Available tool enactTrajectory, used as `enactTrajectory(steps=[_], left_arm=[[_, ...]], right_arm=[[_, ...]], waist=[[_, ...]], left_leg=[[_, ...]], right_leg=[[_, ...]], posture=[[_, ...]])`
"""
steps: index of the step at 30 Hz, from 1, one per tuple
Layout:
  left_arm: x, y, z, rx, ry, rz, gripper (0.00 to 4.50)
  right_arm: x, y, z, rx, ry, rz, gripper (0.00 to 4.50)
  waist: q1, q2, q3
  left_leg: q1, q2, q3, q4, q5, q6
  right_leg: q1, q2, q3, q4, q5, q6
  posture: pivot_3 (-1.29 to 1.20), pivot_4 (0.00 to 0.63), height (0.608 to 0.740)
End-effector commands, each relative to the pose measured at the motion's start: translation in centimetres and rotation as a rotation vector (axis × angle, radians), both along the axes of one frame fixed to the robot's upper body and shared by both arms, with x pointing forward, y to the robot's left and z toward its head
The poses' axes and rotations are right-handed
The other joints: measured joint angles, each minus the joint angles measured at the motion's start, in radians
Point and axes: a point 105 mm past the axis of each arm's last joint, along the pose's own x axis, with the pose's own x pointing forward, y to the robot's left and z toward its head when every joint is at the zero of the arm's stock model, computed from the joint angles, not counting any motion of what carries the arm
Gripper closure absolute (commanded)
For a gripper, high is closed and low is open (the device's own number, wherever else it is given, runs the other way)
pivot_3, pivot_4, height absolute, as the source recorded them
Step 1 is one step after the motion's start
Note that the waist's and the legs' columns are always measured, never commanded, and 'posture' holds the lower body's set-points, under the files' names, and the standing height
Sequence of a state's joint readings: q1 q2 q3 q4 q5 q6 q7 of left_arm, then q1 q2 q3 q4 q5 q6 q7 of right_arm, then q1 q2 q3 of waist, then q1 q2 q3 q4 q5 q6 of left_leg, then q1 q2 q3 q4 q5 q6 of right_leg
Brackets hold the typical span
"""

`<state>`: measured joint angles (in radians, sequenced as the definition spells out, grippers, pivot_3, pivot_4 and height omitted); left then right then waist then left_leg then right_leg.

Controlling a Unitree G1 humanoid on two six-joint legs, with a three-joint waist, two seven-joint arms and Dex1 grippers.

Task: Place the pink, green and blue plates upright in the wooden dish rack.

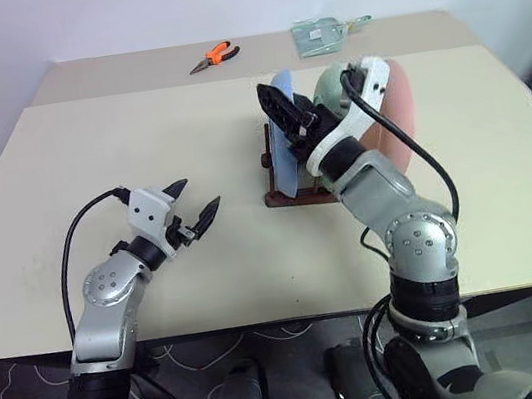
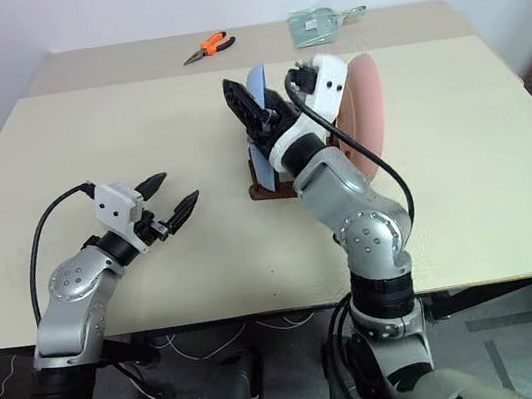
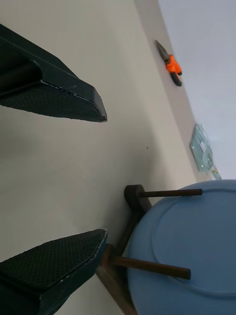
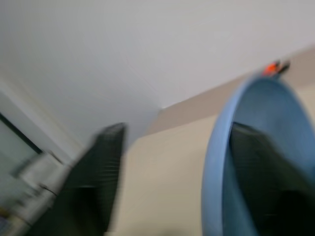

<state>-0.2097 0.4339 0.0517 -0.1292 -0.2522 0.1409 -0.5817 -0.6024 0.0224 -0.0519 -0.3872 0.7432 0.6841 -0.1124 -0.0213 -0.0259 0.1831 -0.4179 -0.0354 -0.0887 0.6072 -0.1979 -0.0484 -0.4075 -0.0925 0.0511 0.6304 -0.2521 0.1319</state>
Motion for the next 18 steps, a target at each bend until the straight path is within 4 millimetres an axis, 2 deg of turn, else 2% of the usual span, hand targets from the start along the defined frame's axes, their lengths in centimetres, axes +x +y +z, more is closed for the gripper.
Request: enactTrajectory(steps=[1,7,8,10,11,12,13,14,15,16,18], left_arm=[[-0.3,-0.2,1.1,0.003,-0.045,-0.018,0.95],[-0.2,-0.2,1.1,0.002,-0.052,-0.01,0.95],[0.1,0.1,1.2,-0.004,-0.055,0.009,0.95],[0.9,2.2,1.1,0.017,-0.069,0.101,0.95],[1.3,3.7,0.8,0.041,-0.068,0.164,0.95],[1.5,5.0,0.4,0.061,-0.064,0.21,0.95],[1.7,6.1,0.0,0.084,-0.057,0.243,0.95],[1.7,6.6,-0.2,0.098,-0.054,0.261,0.95],[1.7,7.3,-0.6,0.123,-0.051,0.272,0.95],[1.6,7.9,-1.0,0.146,-0.047,0.281,0.95],[1.5,8.5,-1.5,0.177,-0.039,0.291,0.95]], right_arm=[[-0.9,0.6,3.0,-0.116,-0.202,0.005,0.87],[-1.4,0.2,5.4,-0.266,-0.387,-0.007,0.87],[-1.5,-0.6,6.1,-0.301,-0.435,-0.029,0.87],[-1.4,-4.9,8.8,-0.407,-0.563,-0.167,0.87],[-1.0,-8.0,9.6,-0.468,-0.58,-0.261,0.87],[-0.5,-11.1,9.6,-0.531,-0.556,-0.342,0.87],[0.0,-13.9,8.7,-0.599,-0.504,-0.406,0.87],[0.2,-15.9,8.0,-0.646,-0.468,-0.444,0.87],[0.3,-18.4,6.4,-0.693,-0.4,-0.486,0.87],[0.1,-20.4,4.6,-0.714,-0.324,-0.494,0.87],[-0.5,-22.8,1.4,-0.775,-0.224,-0.484,0.87]], waist=[[0.0,0.0,0.0],[0.0,0.0,0.0],[0.001,0.0,0.0],[0.007,0.001,0.001],[0.011,0.001,0.001],[0.014,0.001,0.001],[0.017,0.0,0.001],[0.02,-0.001,0.0],[0.02,-0.002,0.0],[0.02,-0.002,-0.001],[0.013,-0.001,0.0]], left_leg=[[0.0,0.0,0.0,0.0,0.0,0.0],[0.0,0.0,0.0,0.0,0.0,0.0],[0.0,0.0,0.0,0.0,0.0,0.0],[0.0,0.0,0.0,0.001,0.0,0.0],[-0.001,0.0,0.0,0.003,0.0,0.0],[-0.002,-0.001,0.0,0.003,0.0,0.0],[-0.002,-0.001,0.0,0.004,0.0,0.0],[-0.002,-0.001,-0.001,0.004,-0.001,0.001],[-0.002,-0.001,0.0,0.003,-0.002,0.003],[-0.002,-0.001,0.0,0.003,-0.003,0.004],[-0.002,0.0,0.001,0.002,-0.003,0.006]], right_leg=[[0.0,0.0,0.0,0.0,0.0,0.0],[0.0,0.0,0.0,0.0,0.0,0.0],[0.0,0.0,0.0,0.0,0.0,0.0],[0.001,0.0,0.0,-0.001,0.0,0.0],[0.001,0.0,0.0,-0.001,0.0,0.0],[0.001,0.0,-0.001,-0.001,0.0,0.0],[0.002,-0.001,-0.001,-0.002,0.0,0.0],[0.002,-0.001,-0.002,-0.003,0.0,0.0],[0.004,-0.001,-0.002,-0.005,-0.001,0.001],[0.004,-0.001,-0.002,-0.007,-0.001,0.001],[0.005,-0.001,-0.002,-0.009,0.0,0.001]], posture=[[0.0,0.15,0.732],[0.0,0.15,0.732],[0.0,0.15,0.732],[0.0,0.15,0.732],[0.0,0.15,0.732],[0.0,0.15,0.732],[0.0,0.15,0.732],[0.0,0.15,0.732],[0.0,0.15,0.732],[0.0,0.15,0.732],[0.0,0.15,0.732]])
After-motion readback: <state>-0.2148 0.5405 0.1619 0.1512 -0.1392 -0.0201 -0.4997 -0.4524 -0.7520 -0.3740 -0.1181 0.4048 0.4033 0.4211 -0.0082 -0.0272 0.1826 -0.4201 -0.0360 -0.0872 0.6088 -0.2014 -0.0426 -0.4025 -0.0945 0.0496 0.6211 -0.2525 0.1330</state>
